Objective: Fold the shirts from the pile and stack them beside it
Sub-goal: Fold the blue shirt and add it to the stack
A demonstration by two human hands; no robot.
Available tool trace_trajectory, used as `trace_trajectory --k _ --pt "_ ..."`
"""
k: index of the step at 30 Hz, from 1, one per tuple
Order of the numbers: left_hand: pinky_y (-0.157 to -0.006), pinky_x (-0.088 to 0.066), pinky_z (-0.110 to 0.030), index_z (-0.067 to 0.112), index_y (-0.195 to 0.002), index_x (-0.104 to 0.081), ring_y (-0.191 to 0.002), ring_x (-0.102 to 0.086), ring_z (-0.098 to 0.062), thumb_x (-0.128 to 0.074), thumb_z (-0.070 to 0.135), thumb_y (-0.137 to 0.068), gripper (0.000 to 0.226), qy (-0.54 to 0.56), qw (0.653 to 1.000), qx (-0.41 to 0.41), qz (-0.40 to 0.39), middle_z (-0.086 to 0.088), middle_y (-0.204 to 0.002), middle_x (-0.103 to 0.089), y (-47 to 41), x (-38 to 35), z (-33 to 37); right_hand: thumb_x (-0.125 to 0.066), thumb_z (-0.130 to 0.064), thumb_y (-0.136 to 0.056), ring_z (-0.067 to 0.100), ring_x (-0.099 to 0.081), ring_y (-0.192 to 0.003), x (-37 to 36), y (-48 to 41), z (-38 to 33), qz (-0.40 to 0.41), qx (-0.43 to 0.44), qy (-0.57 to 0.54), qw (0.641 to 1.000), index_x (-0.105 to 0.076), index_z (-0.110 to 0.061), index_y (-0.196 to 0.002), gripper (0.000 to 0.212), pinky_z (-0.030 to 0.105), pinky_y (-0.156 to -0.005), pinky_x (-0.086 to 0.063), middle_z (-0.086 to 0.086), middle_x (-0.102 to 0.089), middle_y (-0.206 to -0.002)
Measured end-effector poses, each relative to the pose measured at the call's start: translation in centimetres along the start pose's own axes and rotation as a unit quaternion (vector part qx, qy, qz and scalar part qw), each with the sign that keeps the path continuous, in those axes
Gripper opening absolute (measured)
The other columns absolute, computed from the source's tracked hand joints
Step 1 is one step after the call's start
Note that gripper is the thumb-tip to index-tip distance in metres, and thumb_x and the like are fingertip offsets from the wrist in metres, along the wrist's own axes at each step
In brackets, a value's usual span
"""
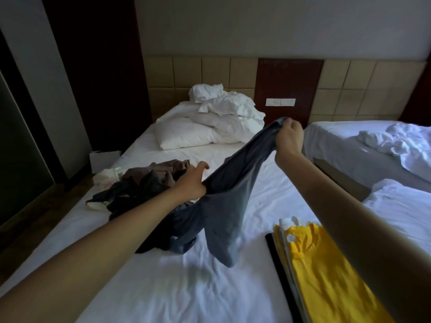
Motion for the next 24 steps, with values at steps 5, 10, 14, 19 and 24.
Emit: trace_trajectory --k 5,10,14,19,24 --pt "-0.065 -0.051 -0.032 0.01 -0.085 -0.061 -0.073 -0.057 -0.022 -0.038 -0.001 -0.092 0.027 0.299 0.948 0.105 0.009 -0.012 -0.085 -0.059 0.1 2.6 2.3 -0.032 -0.019 -0.101 0.027 -0.055 -0.104 2.8 -2.1 0.6 -0.001 0.037 0.111 0.993 -0.054 0.001 -0.119 0.034 0.032 -0.084 -0.042 0.015 -0.058 -0.113" --pt "-0.064 -0.043 -0.023 0.015 -0.079 -0.06 -0.071 -0.053 -0.013 -0.039 0.008 -0.097 0.029 0.364 0.928 0.07 0.042 -0.003 -0.079 -0.058 0.0 5.1 5.9 -0.064 -0.038 -0.081 0.019 -0.048 -0.086 1.7 -0.3 3.1 -0.263 0.019 0.201 0.943 -0.051 -0.026 -0.09 0.02 0.027 -0.069 -0.037 -0.004 -0.045 -0.082" --pt "-0.067 -0.043 -0.025 0.011 -0.081 -0.058 -0.073 -0.053 -0.016 -0.043 0.015 -0.099 0.023 0.335 0.941 0.048 0.013 -0.005 -0.079 -0.056 0.5 5.6 6.8 -0.064 -0.031 -0.087 0.015 -0.043 -0.123 -0.5 4.8 4.6 -0.548 -0.006 0.203 0.812 -0.024 -0.027 -0.144 0.069 0.028 -0.099 -0.035 -0.008 -0.041 -0.13" --pt "-0.079 -0.048 -0.018 0.016 -0.077 -0.067 -0.084 -0.06 -0.01 -0.046 0.011 -0.096 0.029 0.299 0.954 -0.014 -0.012 -0.001 -0.09 -0.065 2.5 7.9 5.4 -0.062 -0.027 -0.09 0.014 -0.056 -0.091 -2.3 7.4 9.1 -0.6 0.062 0.402 0.689 -0.063 -0.007 -0.111 0.029 0.022 -0.079 -0.043 0.002 -0.06 -0.104" --pt "-0.073 -0.041 -0.024 0.001 -0.094 -0.069 -0.085 -0.055 -0.014 -0.053 0.017 -0.094 0.022 0.126 0.991 -0.009 0.043 -0.004 -0.087 -0.062 3.5 9.5 1.0 -0.045 -0.002 -0.09 0.023 -0.054 -0.084 0.4 5.7 11.8 -0.506 0.085 0.487 0.707 -0.06 -0.007 -0.084 0.016 0.025 -0.069 -0.034 0.012 -0.059 -0.09"
Point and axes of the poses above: each hand's wrist, its own y-axis away from the middle knuckle, its own x-axis out of the back of the hand, z = x × y, the point moved 1 cm from there along -y, towards the middle knuckle
